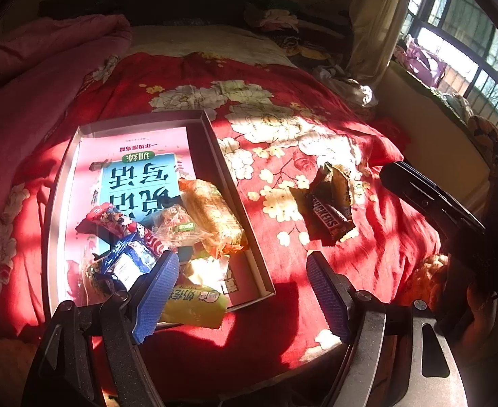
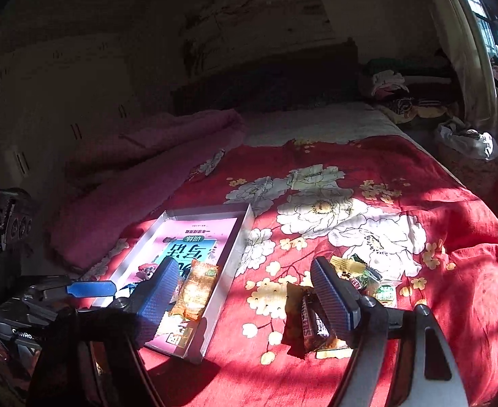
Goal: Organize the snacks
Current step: 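Move both tools away from the box toward the snacks on the bedspread, then grasp the Snickers bars with the left tool while the right tool grasps the round green-label packet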
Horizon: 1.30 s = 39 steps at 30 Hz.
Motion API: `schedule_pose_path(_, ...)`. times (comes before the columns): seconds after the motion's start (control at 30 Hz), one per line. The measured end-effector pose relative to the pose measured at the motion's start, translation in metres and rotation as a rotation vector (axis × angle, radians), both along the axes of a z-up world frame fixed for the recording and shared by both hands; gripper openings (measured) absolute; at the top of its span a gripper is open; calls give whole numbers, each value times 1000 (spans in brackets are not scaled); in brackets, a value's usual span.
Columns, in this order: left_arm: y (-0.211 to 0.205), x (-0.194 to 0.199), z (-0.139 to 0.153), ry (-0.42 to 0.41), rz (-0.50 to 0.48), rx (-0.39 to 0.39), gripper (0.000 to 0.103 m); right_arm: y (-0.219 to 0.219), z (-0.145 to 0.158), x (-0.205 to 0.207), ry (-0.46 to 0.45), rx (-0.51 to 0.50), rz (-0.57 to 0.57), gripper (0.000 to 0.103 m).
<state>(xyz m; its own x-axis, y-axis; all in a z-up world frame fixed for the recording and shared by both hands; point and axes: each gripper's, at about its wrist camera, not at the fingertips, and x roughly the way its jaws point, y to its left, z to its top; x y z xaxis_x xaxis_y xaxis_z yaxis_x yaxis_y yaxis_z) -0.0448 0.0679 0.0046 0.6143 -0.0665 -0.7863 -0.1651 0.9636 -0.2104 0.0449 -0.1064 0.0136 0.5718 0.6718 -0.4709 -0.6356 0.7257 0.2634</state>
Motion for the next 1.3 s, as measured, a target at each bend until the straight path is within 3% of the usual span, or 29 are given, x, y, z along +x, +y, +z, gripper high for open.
schedule_pose_path(0.57,-39,25,-6,34,-90,5,79,-81,-18,46,124,59,-275,79)
schedule_pose_path(0.8,-53,46,-14,65,-107,-30,79,-82,-37,60,192,-31,-312,79)
schedule_pose_path(1.1,-57,86,-38,137,-85,-175,79,-72,-63,78,262,-146,-315,79)
schedule_pose_path(1.3,-60,108,-56,183,-70,-247,79,-56,-74,86,272,-214,-257,61)
